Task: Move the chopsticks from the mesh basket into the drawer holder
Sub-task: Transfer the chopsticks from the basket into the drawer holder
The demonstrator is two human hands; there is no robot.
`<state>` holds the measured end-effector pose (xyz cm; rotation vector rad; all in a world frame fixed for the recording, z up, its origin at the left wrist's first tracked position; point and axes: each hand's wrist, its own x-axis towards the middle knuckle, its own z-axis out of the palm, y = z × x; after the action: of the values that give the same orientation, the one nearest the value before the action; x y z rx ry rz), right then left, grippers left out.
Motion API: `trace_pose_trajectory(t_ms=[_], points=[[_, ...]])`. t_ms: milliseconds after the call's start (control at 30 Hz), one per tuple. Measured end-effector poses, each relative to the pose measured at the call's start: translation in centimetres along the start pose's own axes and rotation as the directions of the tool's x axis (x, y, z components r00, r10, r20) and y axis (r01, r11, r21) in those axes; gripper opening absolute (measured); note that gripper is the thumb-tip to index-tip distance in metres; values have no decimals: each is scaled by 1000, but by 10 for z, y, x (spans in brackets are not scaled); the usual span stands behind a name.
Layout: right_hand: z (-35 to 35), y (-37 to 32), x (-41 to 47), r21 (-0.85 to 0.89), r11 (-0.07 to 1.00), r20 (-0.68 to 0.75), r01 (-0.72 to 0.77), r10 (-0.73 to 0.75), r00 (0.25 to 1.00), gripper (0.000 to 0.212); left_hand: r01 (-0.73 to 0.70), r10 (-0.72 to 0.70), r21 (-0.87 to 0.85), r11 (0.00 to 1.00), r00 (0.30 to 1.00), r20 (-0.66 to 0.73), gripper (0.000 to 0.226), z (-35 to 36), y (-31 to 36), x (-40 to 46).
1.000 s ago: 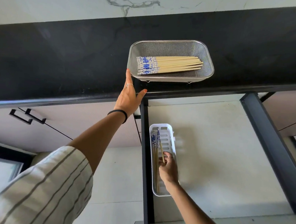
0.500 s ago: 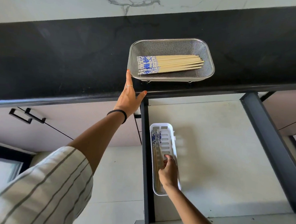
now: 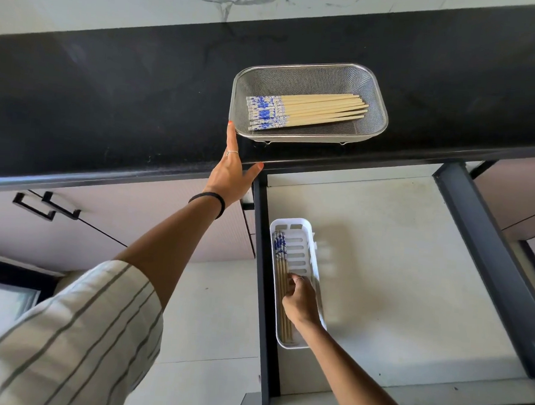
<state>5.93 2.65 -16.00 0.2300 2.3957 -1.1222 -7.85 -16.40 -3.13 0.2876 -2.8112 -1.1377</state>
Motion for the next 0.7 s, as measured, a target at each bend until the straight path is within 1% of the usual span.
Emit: trace_pose_trajectory(t_ms=[100,200,300,400,467,500,567,600,633,667,700], points=[[-2,-3,1,-20,1000,10,-3,3,1000,52,4,-4,11,1000,1000,13,97,-1,0,0],[-9,-9,1,-34,999,-30,24,-25,999,45,2,-2,15,1000,1000,12,97,-2,-1,-2],[-29,-26,3,3,994,-79,114,-113,990,34,12,-12,22,1000,1000,5,97,-2,0,-3],[-63,-56,4,26,961,-166,275,-268,949,27,8,-7,46,999,1000,-18,96,0,1,-5],[-88,-82,4,20,912,-228,409,-394,890,24,-6,8,61,998,999,-42,95,1,2,-6],[-100,-97,5,-6,876,-273,482,-465,842,23,-19,23,70,997,998,-54,95,1,3,-6],[-124,-126,11,-118,791,-375,601,-596,710,23,-40,46,88,995,997,-62,96,1,5,-7],[-136,-140,16,-172,752,-410,636,-642,648,23,-44,49,91,995,997,-62,97,1,6,-6],[-147,-154,22,-218,724,-429,654,-674,602,22,-47,53,92,995,997,-61,97,1,6,-6],[-158,-167,31,-263,707,-436,657,-694,572,22,-54,59,93,994,996,-60,97,0,6,-6],[-168,-179,42,-307,701,-431,644,-705,563,22,-60,65,94,994,996,-56,97,0,5,-6]])
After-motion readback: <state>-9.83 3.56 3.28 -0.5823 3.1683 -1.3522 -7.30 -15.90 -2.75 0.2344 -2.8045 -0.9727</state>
